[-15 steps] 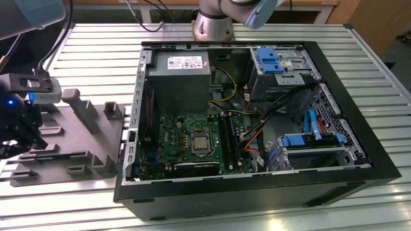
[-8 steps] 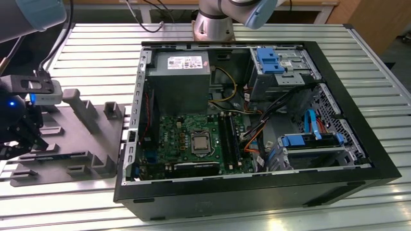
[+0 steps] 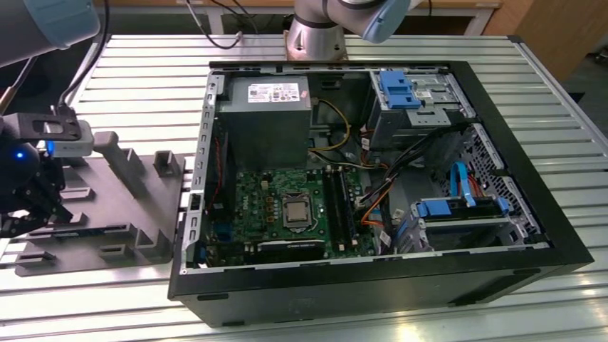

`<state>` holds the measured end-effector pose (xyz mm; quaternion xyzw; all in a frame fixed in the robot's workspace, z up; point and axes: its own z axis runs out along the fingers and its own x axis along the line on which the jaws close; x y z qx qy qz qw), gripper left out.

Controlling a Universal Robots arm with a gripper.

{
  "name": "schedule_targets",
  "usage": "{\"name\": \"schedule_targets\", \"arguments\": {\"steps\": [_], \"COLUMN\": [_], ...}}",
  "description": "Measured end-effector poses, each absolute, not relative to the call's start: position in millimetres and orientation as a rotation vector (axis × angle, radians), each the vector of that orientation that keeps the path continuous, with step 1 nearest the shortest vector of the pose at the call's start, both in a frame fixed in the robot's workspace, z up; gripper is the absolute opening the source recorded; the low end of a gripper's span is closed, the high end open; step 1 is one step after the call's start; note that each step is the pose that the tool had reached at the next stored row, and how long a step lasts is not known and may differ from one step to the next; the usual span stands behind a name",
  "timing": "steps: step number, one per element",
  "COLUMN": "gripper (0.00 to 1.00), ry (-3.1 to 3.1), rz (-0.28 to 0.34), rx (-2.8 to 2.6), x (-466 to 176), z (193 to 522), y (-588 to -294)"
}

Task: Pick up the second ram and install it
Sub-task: 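Pick up the second ram and move it above second insertion slot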

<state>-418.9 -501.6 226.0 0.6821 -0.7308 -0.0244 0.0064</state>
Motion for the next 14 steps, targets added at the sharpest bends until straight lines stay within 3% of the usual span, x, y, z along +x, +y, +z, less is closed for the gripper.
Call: {"name": "schedule_targets", "arguments": {"steps": [14], "gripper": [0.11], "ry": [-2.286], "rz": [-0.076], "rx": [2.134], "x": [-418.9], "z": [220.7], "y": [-501.6]}}
